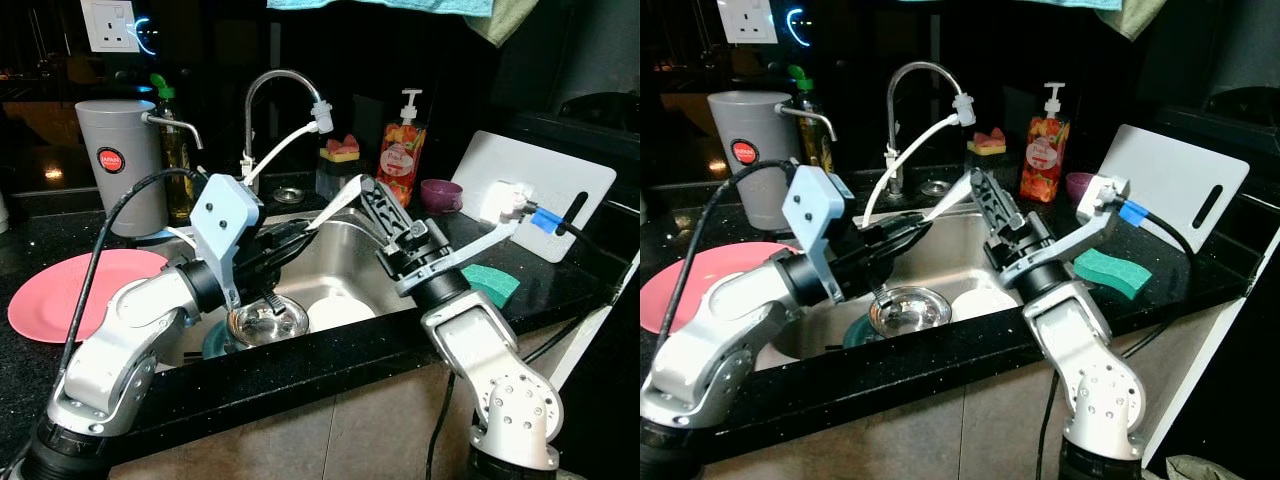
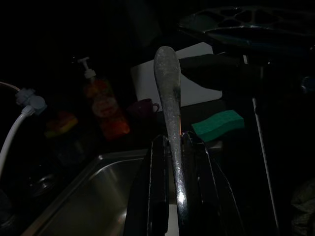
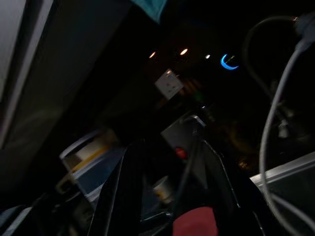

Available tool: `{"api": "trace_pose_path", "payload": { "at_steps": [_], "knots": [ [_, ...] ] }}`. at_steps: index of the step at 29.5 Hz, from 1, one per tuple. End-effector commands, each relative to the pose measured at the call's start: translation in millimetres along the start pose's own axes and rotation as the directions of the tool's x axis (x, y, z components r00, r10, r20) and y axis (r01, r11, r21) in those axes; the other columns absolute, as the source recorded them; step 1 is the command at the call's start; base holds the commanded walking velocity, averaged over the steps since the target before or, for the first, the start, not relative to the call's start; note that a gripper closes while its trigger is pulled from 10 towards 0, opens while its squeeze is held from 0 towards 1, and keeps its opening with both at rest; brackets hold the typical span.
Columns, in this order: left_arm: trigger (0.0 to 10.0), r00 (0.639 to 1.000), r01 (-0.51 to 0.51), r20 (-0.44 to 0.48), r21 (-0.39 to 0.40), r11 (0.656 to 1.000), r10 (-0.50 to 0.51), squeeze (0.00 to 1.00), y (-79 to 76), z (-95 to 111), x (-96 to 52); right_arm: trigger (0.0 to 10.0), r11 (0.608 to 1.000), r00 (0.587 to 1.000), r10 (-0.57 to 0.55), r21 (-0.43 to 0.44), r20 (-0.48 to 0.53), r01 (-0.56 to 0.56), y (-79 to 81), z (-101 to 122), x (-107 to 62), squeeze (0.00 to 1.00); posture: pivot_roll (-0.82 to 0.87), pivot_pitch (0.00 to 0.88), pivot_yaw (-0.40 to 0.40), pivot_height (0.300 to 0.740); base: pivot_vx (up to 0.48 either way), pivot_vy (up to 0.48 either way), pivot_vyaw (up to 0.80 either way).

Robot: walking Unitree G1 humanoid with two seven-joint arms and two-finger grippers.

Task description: Kitchen organization

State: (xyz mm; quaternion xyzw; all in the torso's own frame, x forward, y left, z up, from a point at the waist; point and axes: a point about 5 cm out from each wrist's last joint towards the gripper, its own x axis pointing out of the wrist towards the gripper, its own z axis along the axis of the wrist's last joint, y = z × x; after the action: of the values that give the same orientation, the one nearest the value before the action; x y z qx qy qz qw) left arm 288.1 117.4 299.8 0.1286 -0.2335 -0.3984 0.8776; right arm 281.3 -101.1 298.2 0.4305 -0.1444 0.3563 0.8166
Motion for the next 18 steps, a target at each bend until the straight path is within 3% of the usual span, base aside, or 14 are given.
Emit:
{"api": "trace_pose_path", "payload": {
  "at_steps": [1,13,18],
  "knots": [
    [10.0,0.999,0.036,0.007,0.004,0.999,-0.036,0.00,-6.8,1.9,4.3,10.0,1.000,1.000,0.014,0.024,-0.015,-0.013,3.0,-1.1,-2.0,0.00,0.02,0.000,-0.070,0.740,0.000,0.000,0.00],
    [10.0,0.998,0.064,-0.003,0.017,0.998,-0.064,0.00,-7.1,2.3,3.9,10.0,0.999,0.998,-0.008,0.045,-0.066,0.011,0.0,-7.4,-5.8,0.00,0.02,0.000,-0.067,0.740,0.000,0.000,0.00],
    [10.0,0.990,0.138,-0.036,0.060,0.989,-0.136,0.00,-5.3,2.9,-0.8,10.0,0.998,0.997,-0.025,0.063,-0.075,0.030,-3.1,-6.0,-8.5,0.00,0.02,0.000,-0.067,0.740,0.000,0.000,0.00]
  ]
}}
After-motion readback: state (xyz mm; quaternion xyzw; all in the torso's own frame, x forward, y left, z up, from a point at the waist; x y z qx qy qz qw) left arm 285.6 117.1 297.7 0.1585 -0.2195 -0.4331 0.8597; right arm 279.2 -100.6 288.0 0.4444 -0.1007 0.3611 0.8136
